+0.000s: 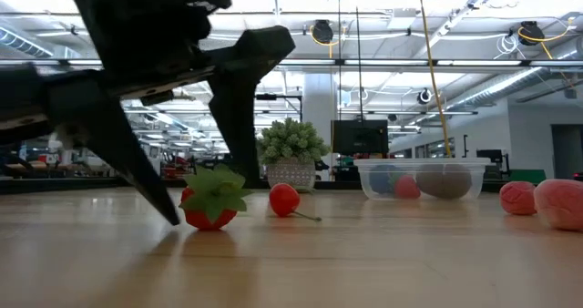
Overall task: Pick and placing Produce into tupperware
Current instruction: Put the red strawberry into the transparent bin
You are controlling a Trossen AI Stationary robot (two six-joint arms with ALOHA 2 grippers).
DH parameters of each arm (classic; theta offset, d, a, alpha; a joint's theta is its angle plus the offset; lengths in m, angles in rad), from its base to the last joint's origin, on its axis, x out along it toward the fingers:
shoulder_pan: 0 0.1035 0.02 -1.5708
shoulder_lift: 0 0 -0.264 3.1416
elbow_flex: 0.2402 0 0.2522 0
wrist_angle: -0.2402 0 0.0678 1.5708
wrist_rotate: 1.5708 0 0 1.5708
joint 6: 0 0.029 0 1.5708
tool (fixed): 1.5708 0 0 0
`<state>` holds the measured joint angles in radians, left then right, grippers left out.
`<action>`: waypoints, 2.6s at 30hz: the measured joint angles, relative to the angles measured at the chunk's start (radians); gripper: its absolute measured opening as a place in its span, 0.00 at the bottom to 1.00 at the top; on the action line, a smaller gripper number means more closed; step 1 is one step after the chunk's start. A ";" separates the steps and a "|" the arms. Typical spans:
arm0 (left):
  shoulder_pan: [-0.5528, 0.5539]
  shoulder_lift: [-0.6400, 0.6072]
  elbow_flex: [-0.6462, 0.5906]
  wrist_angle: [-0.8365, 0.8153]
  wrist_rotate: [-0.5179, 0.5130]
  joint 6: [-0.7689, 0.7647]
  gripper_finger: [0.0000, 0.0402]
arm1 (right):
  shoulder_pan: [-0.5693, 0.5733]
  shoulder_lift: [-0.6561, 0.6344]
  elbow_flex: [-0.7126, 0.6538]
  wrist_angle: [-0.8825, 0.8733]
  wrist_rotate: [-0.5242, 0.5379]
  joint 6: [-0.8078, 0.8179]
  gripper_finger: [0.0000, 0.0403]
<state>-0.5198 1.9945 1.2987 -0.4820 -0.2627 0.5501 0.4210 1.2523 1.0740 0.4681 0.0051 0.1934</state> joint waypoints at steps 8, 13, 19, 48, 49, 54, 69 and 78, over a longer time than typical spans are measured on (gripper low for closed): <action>0.016 0.000 -0.001 0.012 0.008 -0.009 0.64 | 0.000 0.019 0.000 0.035 0.000 0.005 0.77; 0.016 0.000 -0.001 0.013 0.053 -0.025 0.56 | 0.000 0.018 0.000 0.041 0.000 0.005 0.77; 0.016 0.000 -0.001 0.014 0.054 -0.036 0.44 | 0.000 0.019 0.000 0.042 0.000 0.005 0.77; 0.026 -0.001 0.205 -0.113 -0.149 -0.091 0.39 | 0.000 0.016 -0.001 0.204 -0.001 -0.025 0.77; 0.032 -0.001 0.228 -0.124 -0.150 -0.091 0.39 | 0.000 0.014 -0.001 0.212 -0.001 -0.033 0.77; 0.083 -0.002 0.341 -0.185 -0.148 -0.107 0.40 | 0.000 -0.019 -0.001 0.222 0.000 -0.086 0.77; 0.400 -0.002 0.719 -0.293 0.211 -0.150 0.40 | 0.000 -0.208 -0.001 0.182 0.000 -0.260 0.77; 0.604 -0.002 0.754 -0.148 0.447 -0.202 0.40 | 0.000 -0.318 -0.001 0.168 0.000 -0.320 0.77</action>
<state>0.0842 1.9926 2.0529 -0.6304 0.1841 0.3481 0.4206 0.9347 1.0733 0.6359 0.0048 -0.1269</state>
